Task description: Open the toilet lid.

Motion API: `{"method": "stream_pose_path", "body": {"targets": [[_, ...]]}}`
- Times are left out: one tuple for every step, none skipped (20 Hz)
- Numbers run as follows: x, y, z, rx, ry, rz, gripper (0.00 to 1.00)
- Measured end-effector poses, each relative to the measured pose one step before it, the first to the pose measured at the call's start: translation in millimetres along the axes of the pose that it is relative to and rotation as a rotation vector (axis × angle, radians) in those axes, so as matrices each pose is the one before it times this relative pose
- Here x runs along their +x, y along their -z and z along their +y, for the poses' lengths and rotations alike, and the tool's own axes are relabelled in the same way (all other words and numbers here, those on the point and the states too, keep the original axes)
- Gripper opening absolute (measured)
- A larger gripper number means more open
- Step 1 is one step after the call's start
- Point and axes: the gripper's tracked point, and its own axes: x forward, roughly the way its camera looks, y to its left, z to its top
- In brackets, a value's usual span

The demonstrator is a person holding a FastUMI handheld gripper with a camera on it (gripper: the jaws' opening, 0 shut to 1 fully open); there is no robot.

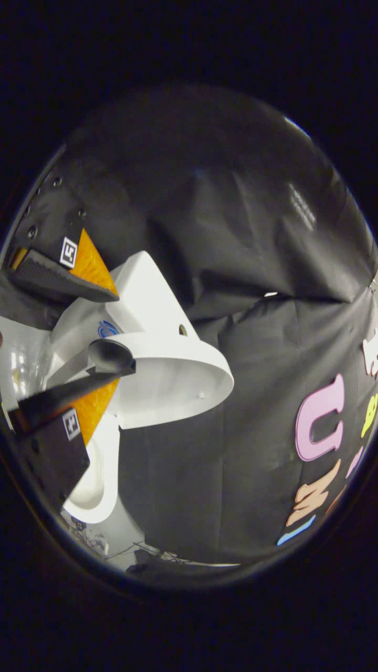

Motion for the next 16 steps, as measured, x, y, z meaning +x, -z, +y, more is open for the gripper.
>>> {"method": "stream_pose_path", "body": {"targets": [[-6.56, 3.27, 0.64, 0.00200, -0.00747, -0.00244, 0.74], [-8.16, -0.19, -1.11, 0.00067, -0.00144, -0.00673, 0.82], [-7.82, -1.46, -3.79, -0.00724, 0.01283, -0.01253, 0.90], [-7.43, -1.42, -4.86, -0.01313, 0.01232, -0.01285, 0.99], [-8.47, -3.29, -5.34, -0.01692, 0.01205, -0.01250, 0.99], [-7.33, -0.57, -2.61, -0.00405, 0.00103, -0.00039, 0.99], [-8.56, -2.05, -1.30, 0.00308, -0.00840, -0.00032, 0.99], [-6.63, -4.01, -2.50, 0.00628, -0.01075, -0.00805, 0.99], [-8.54, -7.14, -4.70, 0.00496, -0.00170, -0.01675, 0.99], [-9.55, -7.25, -6.70, 0.00003, 0.00581, -0.02094, 0.99], [-8.20, -7.89, -8.04, -0.00082, 0.00846, -0.02185, 0.99], [-9.62, -6.70, -8.54, -0.00013, 0.01082, -0.02145, 0.99], [-8.39, -5.61, -7.18, -0.00051, 0.00652, -0.01128, 0.99], [-9.52, -1.93, -7.55, -0.00151, 0.00594, -0.00638, 0.99], [-9.00, -1.83, -8.75, -0.00484, 0.00857, -0.00645, 0.99], [-6.70, -1.23, -10.89, -0.00483, 0.01117, -0.00513, 0.99]]}}
